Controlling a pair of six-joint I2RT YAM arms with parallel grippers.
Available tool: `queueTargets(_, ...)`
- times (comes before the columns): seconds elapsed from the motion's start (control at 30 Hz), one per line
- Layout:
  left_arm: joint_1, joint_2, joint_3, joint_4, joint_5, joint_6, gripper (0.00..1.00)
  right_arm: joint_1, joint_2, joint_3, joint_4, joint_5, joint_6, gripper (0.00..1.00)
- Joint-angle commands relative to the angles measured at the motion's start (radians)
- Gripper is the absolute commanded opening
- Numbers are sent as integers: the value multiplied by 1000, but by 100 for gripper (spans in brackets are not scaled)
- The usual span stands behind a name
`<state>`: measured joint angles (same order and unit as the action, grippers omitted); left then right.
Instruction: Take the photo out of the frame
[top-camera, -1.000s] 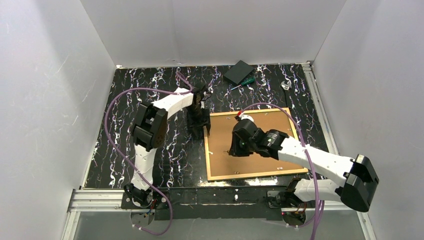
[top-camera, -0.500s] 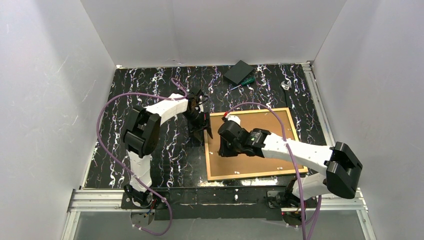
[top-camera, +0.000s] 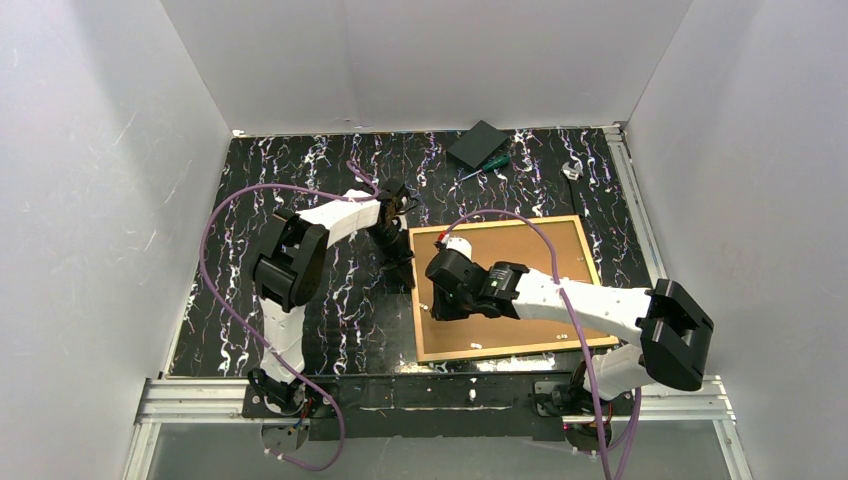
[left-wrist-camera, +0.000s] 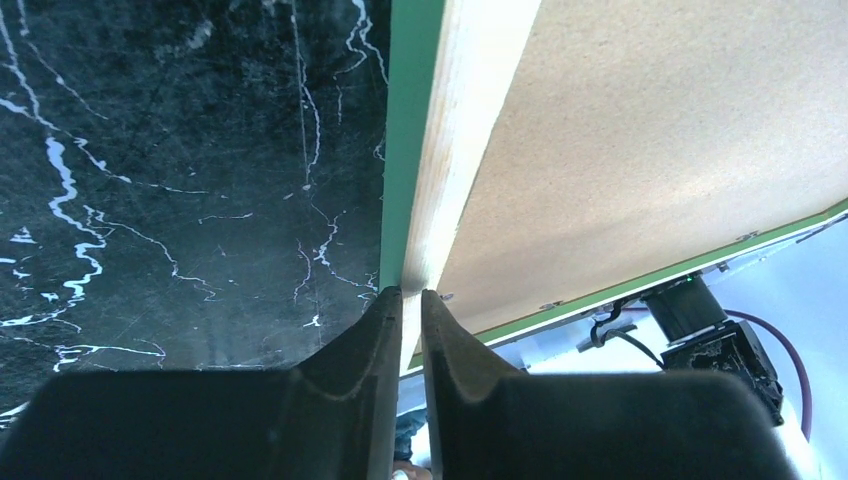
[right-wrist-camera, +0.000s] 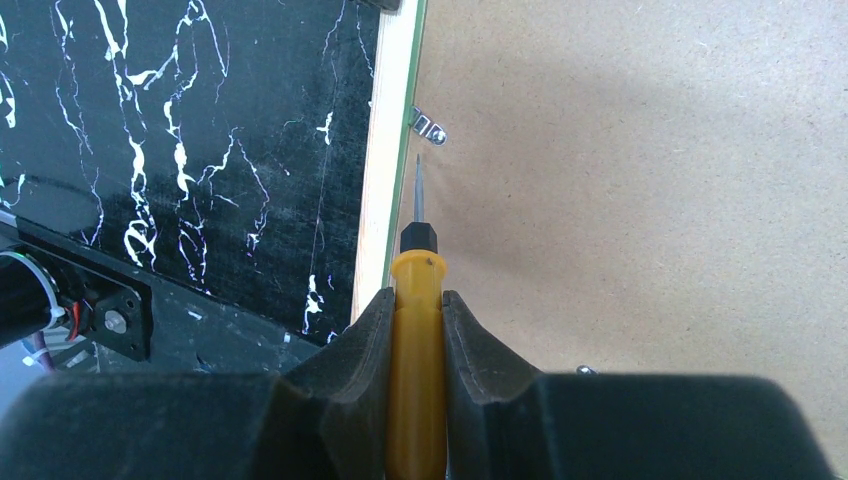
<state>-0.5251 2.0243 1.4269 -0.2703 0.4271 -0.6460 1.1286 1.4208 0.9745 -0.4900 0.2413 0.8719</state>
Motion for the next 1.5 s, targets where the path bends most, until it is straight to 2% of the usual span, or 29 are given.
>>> queueTargets(0.0,-10,23,-18,-106,5,0,8,8,3,44,18,39,18,1)
queueTargets(0.17,-10,30,-17,-113,1,2,0,8,33,55,17,38,11,1)
queueTargets(0.77,-10,30,-15,-124,5,0,0,8,102,107,-7,57,-11,1)
queueTargets(1.0,-10,43,-5,-145,-3,1,0,8,132,153,-96,140,5,1)
queueTargets(1.47,-10,49,-1,-153,-10,5,0,8,182,221,-140,216,-20,1)
